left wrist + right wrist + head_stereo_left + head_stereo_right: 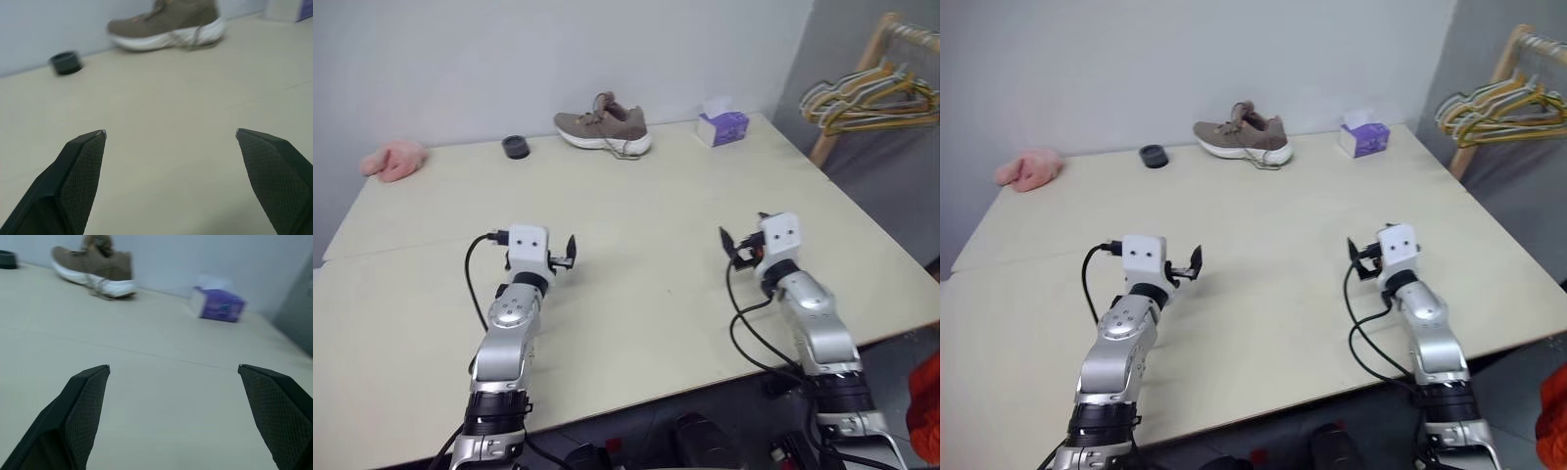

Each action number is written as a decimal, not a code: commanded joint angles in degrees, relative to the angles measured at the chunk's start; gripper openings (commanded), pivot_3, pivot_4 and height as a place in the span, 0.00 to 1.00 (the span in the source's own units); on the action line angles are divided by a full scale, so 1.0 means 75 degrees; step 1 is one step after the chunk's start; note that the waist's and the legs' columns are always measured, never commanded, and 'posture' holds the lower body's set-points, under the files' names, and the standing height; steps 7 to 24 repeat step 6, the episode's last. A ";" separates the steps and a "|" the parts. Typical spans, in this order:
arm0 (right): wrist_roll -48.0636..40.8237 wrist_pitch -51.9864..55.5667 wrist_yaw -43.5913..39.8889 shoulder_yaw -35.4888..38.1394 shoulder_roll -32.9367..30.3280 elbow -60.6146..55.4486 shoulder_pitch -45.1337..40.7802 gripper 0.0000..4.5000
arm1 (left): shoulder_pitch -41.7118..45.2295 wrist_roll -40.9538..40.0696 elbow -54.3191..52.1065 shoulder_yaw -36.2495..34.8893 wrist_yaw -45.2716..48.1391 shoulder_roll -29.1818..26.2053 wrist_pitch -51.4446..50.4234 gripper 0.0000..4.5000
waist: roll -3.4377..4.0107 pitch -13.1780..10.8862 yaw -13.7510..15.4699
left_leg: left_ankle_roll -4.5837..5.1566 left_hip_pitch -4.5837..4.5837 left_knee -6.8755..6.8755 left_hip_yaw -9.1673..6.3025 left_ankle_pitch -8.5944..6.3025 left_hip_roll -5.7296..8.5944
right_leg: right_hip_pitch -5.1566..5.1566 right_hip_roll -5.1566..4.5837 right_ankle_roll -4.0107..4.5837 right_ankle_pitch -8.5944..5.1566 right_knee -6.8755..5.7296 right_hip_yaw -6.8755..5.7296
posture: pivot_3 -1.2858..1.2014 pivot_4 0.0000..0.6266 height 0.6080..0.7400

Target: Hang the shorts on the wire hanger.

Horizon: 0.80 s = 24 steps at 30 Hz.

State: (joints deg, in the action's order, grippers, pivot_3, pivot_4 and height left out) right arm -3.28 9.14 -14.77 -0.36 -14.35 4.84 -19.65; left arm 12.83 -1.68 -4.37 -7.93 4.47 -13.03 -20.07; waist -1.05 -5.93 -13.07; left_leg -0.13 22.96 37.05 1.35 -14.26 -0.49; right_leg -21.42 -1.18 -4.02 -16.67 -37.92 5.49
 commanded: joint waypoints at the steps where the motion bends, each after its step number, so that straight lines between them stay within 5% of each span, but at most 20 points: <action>1: -0.0041 -0.0323 -0.0017 0.0012 0.0198 0.0433 -0.0324 1.00 | 0.0033 -0.0210 -0.0482 -0.0342 -0.0132 0.0032 -0.0093 1.00 | -0.0003 -0.0002 0.0316 | -0.0004 0.0004 0.0000 -0.0005 0.0002 -0.0001 | -0.0006 0.0001 0.0001 0.0000 -0.0008 -0.0001 | 0.49 0.11 1.00; 5: -0.0098 -0.0476 -0.0120 -0.0019 0.0313 0.0695 -0.0412 1.00 | -0.0025 -0.0277 -0.0596 -0.0375 -0.0017 -0.0016 -0.0087 1.00 | -0.0006 -0.0003 0.0781 | -0.0005 0.0001 0.0006 0.0003 0.0003 0.0001 | -0.0002 0.0001 0.0002 0.0000 -0.0009 -0.0010 | 0.50 0.12 1.00; 24: -0.0123 -0.0493 -0.0141 -0.0023 0.0338 0.0715 -0.0388 1.00 | -0.0089 -0.0297 -0.0670 -0.0376 0.0058 -0.0052 0.0003 1.00 | -0.0006 -0.0003 0.0781 | -0.0004 0.0000 0.0009 0.0008 0.0003 0.0004 | -0.0001 -0.0001 0.0002 0.0000 -0.0009 -0.0011 | 0.51 0.11 1.00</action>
